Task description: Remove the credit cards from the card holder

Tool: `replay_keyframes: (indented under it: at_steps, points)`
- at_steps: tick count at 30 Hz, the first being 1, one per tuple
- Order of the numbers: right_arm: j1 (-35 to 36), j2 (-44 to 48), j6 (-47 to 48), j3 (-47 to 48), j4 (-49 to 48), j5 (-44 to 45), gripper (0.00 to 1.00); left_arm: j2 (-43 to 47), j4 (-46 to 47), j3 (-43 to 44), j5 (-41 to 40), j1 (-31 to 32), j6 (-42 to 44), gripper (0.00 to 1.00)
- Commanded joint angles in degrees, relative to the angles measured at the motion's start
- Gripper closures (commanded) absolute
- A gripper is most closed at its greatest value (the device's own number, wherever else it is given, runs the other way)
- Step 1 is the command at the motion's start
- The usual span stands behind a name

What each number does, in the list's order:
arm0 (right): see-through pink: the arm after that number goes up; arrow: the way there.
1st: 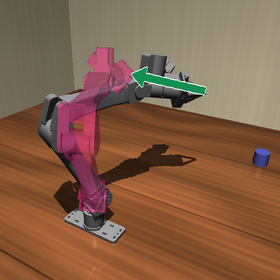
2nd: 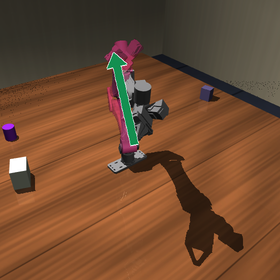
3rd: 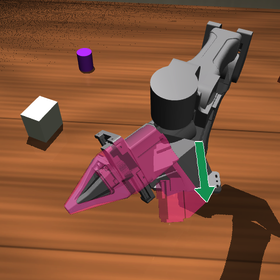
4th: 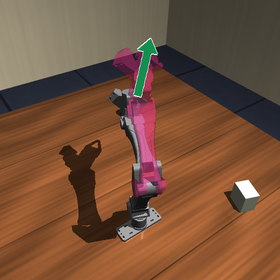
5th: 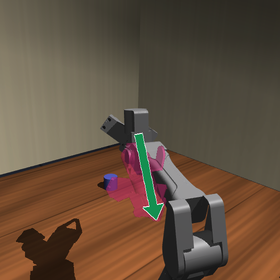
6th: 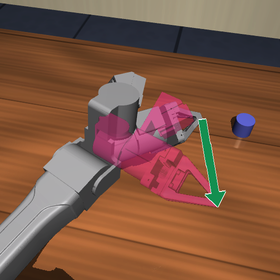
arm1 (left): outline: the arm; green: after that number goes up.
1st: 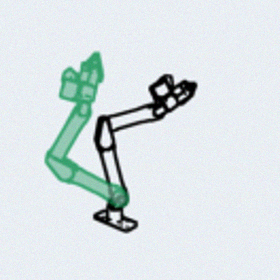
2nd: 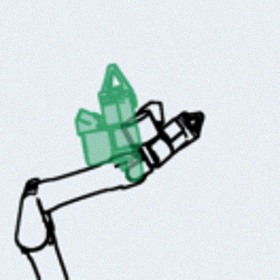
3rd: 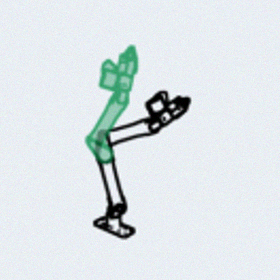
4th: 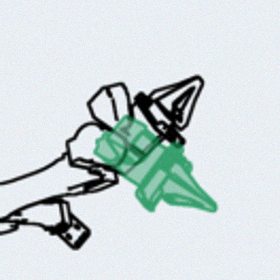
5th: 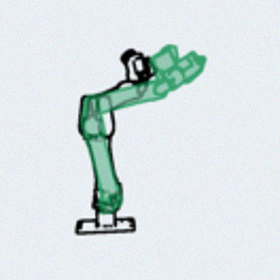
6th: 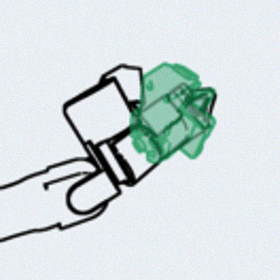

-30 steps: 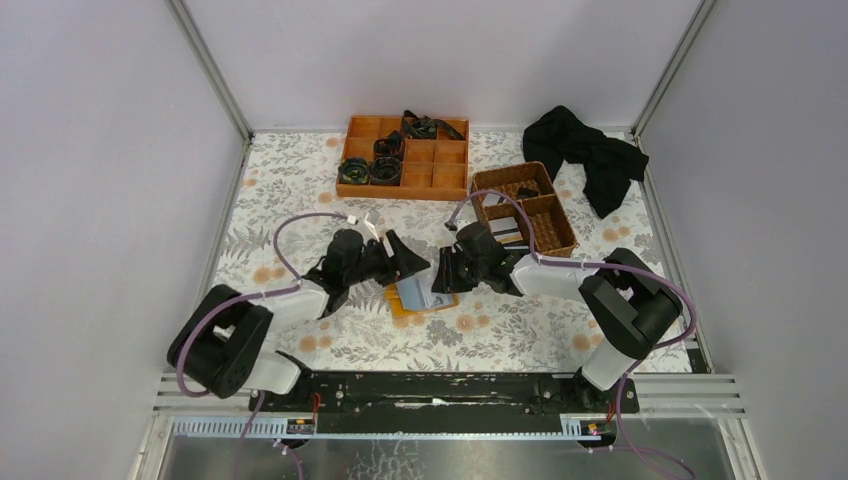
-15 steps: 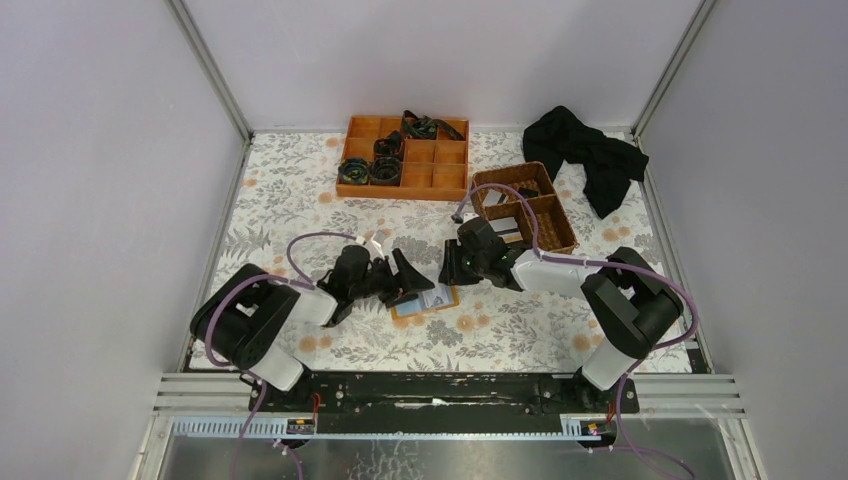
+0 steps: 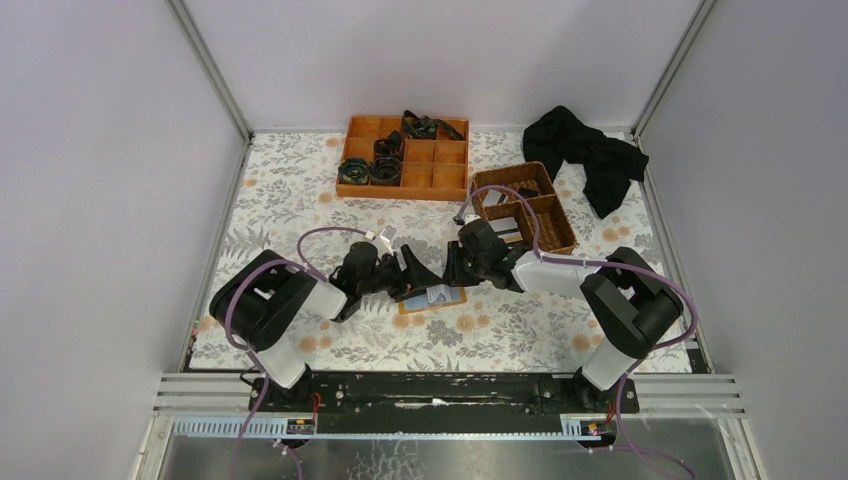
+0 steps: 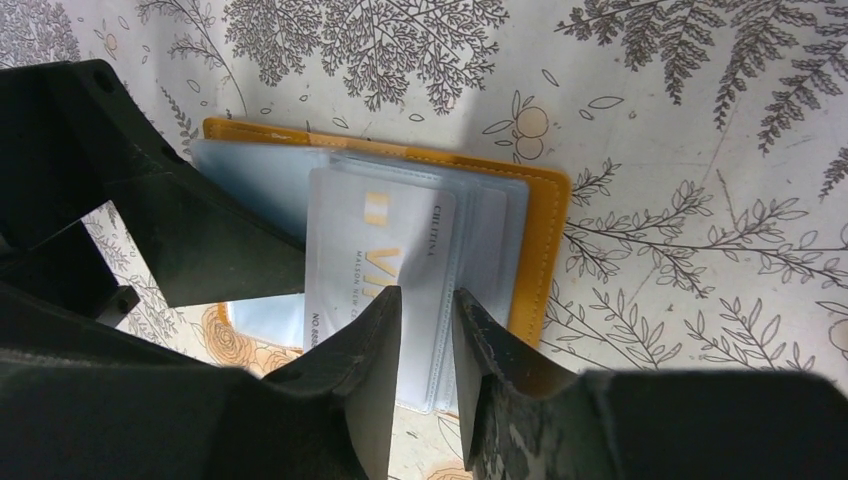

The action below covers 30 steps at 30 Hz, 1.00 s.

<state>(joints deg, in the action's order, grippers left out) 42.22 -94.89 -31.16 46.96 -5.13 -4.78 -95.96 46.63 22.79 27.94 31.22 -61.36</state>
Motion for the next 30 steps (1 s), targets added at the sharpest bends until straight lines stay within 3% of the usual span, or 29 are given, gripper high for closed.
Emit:
replay_keyframes:
  at_steps: [1,13,20,30]
  points:
    - [-0.3,-1.7,-0.8,-0.7,-1.9,-2.2,0.68,-2.6,3.3,0.8,-1.2,1.3,3.0,0.20]
    - [-0.3,-3.0,-1.2,-0.4,-2.6,-3.5,0.69,-1.6,10.3,-0.9,0.7,1.8,1.0,0.21]
    - [-0.3,-3.2,-1.6,-0.5,-2.8,-3.9,0.70,0.0,10.7,-1.4,-0.1,1.8,0.7,0.46]
    - [-0.3,-3.3,-1.9,-1.3,-3.4,-3.4,0.70,1.2,12.0,-1.3,1.3,1.7,-1.2,0.48]
